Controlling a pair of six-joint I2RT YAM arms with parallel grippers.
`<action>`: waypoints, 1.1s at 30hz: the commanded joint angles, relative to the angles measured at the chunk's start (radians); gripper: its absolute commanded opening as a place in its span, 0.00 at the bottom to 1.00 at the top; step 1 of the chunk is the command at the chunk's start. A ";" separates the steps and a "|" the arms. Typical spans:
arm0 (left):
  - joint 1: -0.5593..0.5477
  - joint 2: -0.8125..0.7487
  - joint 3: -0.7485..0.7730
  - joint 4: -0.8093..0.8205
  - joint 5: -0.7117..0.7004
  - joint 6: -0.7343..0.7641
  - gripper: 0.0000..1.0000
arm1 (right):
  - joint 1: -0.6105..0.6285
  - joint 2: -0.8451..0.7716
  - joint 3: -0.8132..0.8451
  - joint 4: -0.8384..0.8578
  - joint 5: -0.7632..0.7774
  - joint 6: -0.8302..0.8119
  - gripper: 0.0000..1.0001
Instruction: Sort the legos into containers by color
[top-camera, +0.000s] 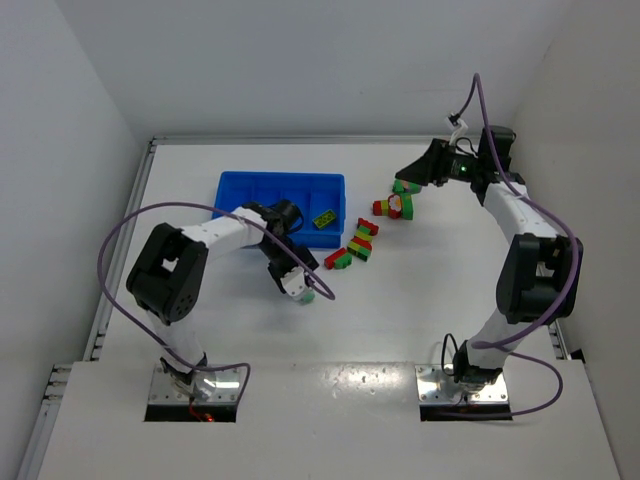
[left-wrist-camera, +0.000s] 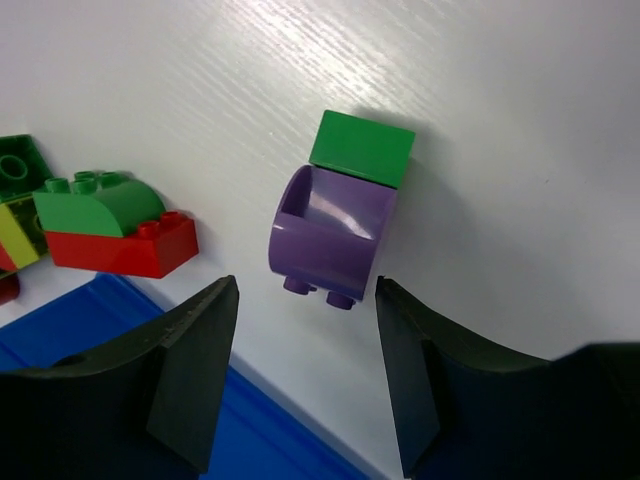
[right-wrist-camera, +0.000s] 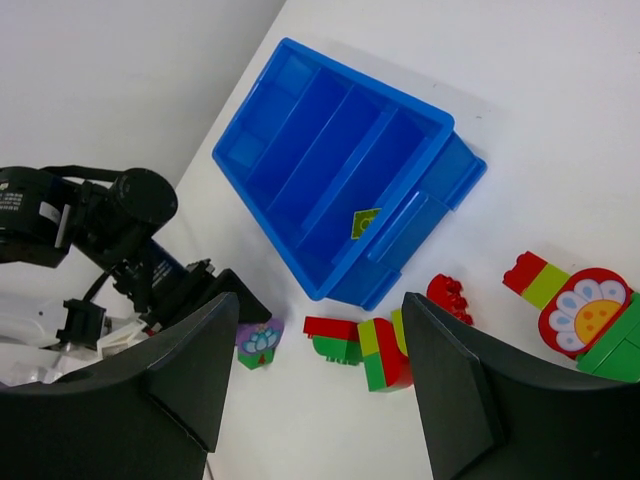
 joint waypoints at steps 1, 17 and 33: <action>-0.004 0.027 0.045 -0.126 0.026 0.232 0.63 | -0.005 -0.046 -0.001 0.015 -0.043 -0.011 0.67; -0.041 0.036 0.039 -0.231 0.032 0.277 0.48 | -0.014 -0.046 -0.010 -0.017 -0.071 -0.042 0.67; -0.068 -0.014 -0.002 -0.211 0.069 0.130 0.24 | -0.014 -0.028 -0.029 -0.054 -0.099 -0.051 0.66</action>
